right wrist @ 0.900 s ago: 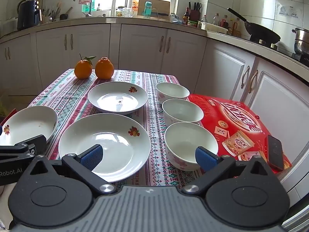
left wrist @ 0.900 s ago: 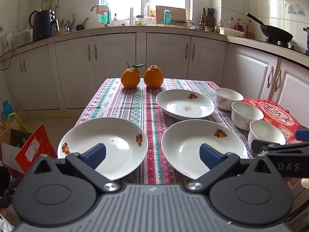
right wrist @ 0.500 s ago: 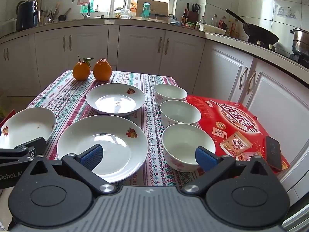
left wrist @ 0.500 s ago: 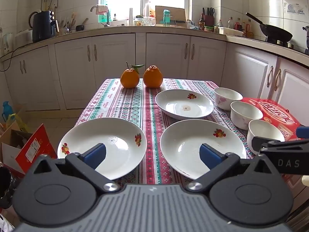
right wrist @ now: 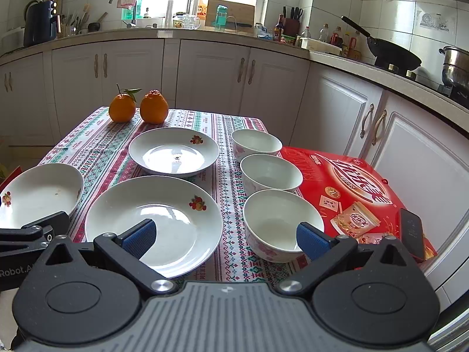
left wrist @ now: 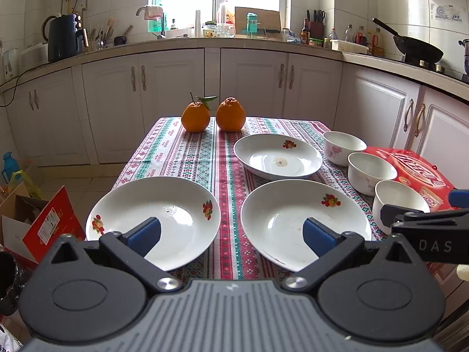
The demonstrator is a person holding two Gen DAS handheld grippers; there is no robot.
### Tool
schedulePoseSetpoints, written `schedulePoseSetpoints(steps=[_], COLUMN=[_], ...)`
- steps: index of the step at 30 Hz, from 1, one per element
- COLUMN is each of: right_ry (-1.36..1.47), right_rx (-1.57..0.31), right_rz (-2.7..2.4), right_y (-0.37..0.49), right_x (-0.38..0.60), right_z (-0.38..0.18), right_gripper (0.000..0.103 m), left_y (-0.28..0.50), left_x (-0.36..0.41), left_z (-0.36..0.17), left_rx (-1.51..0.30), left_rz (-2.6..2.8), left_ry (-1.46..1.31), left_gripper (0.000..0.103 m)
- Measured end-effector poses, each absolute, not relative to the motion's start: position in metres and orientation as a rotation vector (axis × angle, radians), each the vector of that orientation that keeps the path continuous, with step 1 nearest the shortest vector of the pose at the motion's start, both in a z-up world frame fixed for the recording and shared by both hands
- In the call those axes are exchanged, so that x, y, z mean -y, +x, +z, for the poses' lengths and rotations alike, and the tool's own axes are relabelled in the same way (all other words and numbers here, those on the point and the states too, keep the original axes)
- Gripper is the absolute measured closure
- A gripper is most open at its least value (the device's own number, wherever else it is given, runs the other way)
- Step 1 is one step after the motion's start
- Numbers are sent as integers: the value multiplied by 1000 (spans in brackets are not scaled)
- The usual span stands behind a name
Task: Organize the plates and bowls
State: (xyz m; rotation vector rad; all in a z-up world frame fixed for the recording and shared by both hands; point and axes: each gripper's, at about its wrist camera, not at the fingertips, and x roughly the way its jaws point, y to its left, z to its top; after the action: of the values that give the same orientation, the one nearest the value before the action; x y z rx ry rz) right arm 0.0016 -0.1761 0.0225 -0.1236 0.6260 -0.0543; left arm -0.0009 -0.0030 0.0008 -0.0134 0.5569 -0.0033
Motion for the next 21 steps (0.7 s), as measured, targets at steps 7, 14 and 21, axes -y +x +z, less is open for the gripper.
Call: schedulePoseSetpoints(steps=[7,14,21], right_ry=[-126,-128,-132], right_rx=[-624,-622,-620], right_rz=[-59,-59,-63], right_y=[1,1,1], right_x=[177,177,177], right_z=[23,23,24], right_gripper=[0,0,0], left_y=[-1,-1,-1], left_x=[3,3,4], left_z=[1,1,1], left_rx=[-556,-556,-557], left_rz=[-4,-4,-4], left_ry=[-13,-14,-14], left_gripper=[1,1,1])
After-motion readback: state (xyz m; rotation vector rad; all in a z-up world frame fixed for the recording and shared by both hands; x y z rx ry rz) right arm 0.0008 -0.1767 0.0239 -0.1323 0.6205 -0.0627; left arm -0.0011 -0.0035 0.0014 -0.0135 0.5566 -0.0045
